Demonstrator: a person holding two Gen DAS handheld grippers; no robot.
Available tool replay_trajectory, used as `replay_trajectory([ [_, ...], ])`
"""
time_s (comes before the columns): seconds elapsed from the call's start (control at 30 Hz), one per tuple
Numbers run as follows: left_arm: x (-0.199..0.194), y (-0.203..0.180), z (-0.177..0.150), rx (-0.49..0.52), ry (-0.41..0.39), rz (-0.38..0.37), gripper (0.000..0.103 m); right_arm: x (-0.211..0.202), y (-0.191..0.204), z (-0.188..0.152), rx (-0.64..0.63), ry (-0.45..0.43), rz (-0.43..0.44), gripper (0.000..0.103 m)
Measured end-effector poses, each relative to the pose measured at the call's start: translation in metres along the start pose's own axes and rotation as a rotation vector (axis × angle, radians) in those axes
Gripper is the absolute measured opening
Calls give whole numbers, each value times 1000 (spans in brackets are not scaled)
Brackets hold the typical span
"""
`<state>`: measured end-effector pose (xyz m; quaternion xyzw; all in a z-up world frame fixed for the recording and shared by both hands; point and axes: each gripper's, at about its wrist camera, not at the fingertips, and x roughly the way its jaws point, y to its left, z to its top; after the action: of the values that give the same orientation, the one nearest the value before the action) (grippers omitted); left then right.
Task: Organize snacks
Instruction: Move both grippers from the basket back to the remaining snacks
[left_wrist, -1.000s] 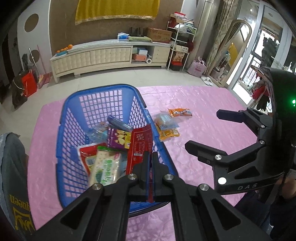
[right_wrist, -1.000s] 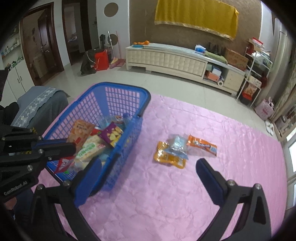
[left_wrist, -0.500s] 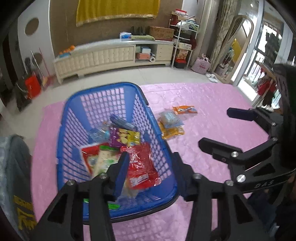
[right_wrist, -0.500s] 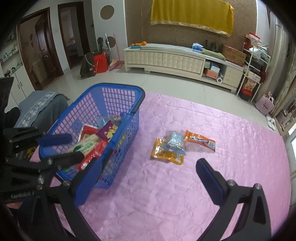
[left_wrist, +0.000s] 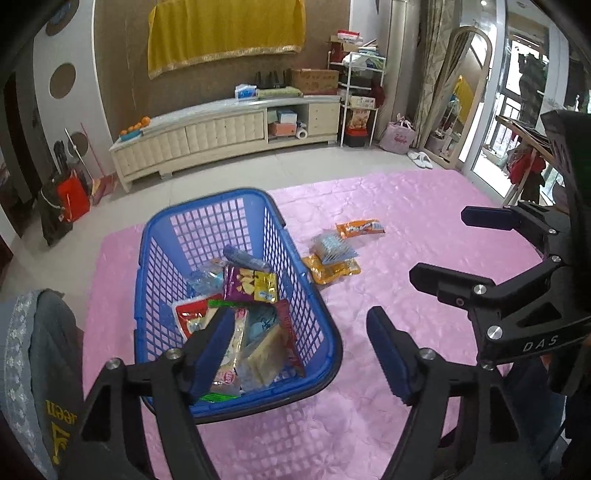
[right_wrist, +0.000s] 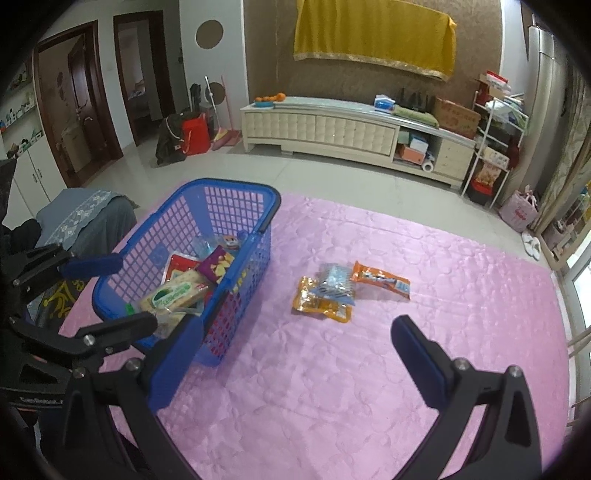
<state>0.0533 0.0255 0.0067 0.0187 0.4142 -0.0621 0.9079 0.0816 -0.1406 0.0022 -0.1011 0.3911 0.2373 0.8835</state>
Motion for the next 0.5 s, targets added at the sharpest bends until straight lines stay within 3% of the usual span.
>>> replay_trajectory([
  [0.13,-11,-11,6,13,-41,16,82,-13,-7,2,6,-16,-19,103],
  [0.5,-7,-50,25,52,-79,-12,83,-32,-42,-8,-3,-46,-64,103],
])
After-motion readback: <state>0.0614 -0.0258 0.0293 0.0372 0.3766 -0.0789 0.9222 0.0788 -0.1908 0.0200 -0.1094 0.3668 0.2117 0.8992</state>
